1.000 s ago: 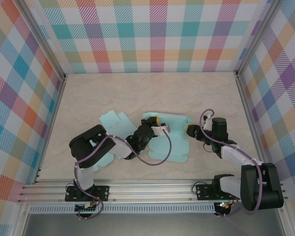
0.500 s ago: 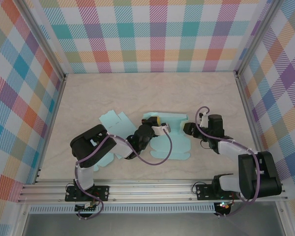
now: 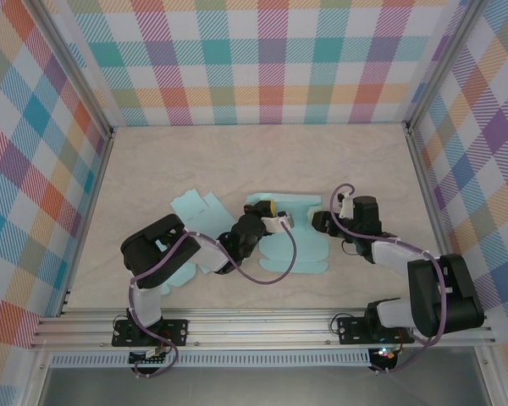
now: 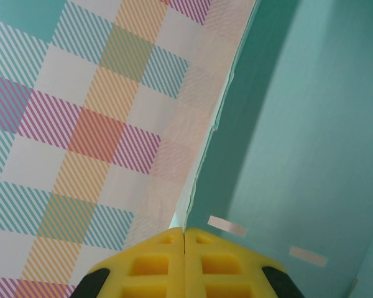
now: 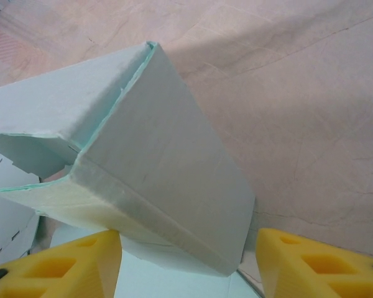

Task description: Fold the paper box

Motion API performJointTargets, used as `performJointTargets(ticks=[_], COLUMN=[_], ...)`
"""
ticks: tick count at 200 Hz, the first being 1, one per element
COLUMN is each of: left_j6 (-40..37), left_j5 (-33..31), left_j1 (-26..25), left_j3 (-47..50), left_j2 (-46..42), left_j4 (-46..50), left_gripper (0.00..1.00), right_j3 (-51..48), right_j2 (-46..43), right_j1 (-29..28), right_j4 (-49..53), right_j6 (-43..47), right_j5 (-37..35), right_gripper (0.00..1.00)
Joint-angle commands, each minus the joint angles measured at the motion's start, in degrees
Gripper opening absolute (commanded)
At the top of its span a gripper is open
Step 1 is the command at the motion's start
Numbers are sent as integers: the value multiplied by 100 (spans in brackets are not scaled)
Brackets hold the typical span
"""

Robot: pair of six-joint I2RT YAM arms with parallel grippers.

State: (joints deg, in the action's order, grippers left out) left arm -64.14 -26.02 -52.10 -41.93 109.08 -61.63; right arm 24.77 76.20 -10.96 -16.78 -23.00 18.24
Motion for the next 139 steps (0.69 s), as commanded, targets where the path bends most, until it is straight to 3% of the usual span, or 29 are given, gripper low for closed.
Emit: performJointTargets(ticks=[1,70,139], left_j6=[33,59,59], left_j5=[185,381,528], left_j1=[-104,-108,-108], left_j3=[-39,-17,21], left_j2=[-9,-38,-66], left_j4=[-64,-25,34], left_gripper=[0,0,0], right_j3=[265,657,941], right_j2=[165,580,961], right_j1=[-54,-152,-169], right_j4=[-184,-172,-239], right_j6=[191,503,617], right_j5=[-74,-288,-541], right_gripper=[61,59,50])
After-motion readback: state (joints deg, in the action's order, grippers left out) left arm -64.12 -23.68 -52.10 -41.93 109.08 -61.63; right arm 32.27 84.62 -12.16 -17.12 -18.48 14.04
